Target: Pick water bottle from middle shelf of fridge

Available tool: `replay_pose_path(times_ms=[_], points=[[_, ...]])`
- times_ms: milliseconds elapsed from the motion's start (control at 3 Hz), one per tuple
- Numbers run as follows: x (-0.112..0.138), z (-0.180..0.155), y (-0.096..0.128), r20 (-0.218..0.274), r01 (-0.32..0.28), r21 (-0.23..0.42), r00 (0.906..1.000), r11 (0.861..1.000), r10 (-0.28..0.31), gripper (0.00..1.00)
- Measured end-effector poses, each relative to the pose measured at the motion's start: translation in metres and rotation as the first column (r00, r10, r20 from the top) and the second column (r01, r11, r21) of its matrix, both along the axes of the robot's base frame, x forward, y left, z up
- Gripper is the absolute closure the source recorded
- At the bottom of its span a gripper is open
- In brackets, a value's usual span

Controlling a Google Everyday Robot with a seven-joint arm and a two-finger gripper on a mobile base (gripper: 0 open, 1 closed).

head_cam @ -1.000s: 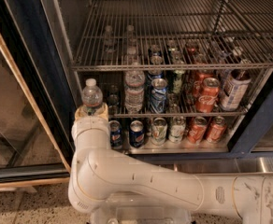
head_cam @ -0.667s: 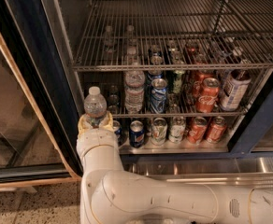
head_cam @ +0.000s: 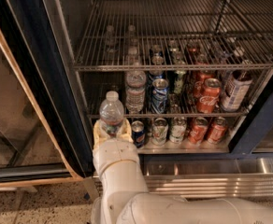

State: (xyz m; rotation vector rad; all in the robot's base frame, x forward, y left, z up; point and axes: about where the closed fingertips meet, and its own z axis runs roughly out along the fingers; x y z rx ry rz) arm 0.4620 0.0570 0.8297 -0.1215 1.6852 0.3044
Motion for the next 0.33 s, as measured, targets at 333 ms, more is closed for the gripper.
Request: replay_pose_path(times_ms=[333], points=[[-0.0002,-0.0025,0.0004,0.001,-0.001,0.000,1.0000,1.000,0.001,1.00]])
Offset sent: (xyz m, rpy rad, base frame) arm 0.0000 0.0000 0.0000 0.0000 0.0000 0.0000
